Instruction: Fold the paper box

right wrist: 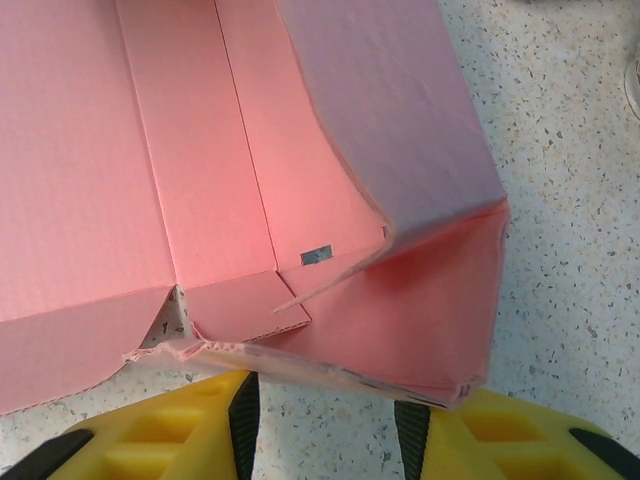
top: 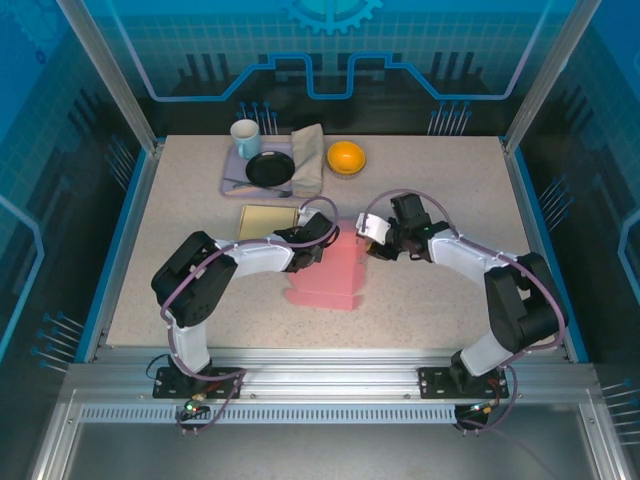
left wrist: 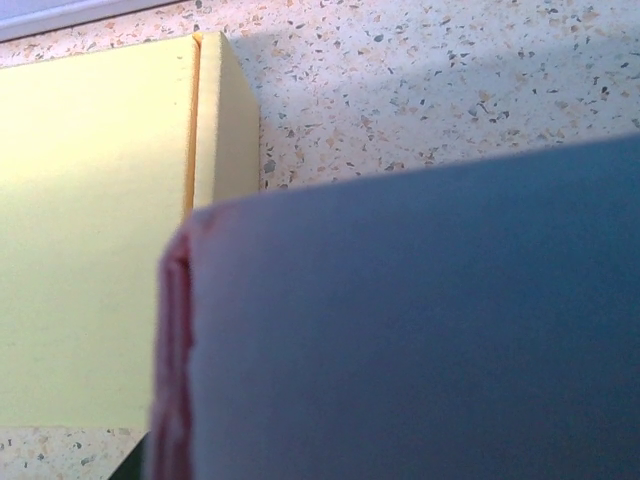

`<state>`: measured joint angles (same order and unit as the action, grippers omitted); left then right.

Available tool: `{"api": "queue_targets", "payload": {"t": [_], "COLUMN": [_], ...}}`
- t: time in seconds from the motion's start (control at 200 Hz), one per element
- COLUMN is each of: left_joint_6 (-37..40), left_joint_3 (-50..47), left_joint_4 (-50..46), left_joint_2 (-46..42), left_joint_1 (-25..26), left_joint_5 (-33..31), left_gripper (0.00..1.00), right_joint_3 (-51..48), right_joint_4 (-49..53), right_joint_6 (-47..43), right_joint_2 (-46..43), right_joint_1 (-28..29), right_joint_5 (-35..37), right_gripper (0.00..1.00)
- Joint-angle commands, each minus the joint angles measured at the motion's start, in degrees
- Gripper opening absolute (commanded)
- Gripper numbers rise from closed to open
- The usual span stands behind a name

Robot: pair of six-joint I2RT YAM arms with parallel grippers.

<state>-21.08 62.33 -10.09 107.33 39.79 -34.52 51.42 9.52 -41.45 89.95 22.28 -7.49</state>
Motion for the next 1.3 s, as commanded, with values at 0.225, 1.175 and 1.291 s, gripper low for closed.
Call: {"api": "queue_targets", "payload": {"t": [0.225, 1.175, 1.291], "left_joint_6": [1.04, 0.51, 0.38], "left_joint_3": [-0.19, 0.43, 0.6], "left_joint_4": [-2.64, -3.01, -3.18], "left_joint_2": [0.69, 0.2, 0.18], "left_joint_1": [0.03, -0.06, -0.06], "left_joint_5": [0.66, 1.88, 2.04], "left_gripper": [0.0, 0.0, 0.0], "right_joint_3": [0.98, -0.7, -3.67], "right_joint_4": [-1.99, -6.04, -6.85], "right_joint_6": [2.93, 16.62, 15.03], "right_joint_2": [0.11, 0.68, -0.97], "right_joint_1": [3.55, 7.05, 7.27], "right_joint_5": [-1.26, 7.89, 5.43], "right_gripper": [0.43, 0.44, 0.44]}}
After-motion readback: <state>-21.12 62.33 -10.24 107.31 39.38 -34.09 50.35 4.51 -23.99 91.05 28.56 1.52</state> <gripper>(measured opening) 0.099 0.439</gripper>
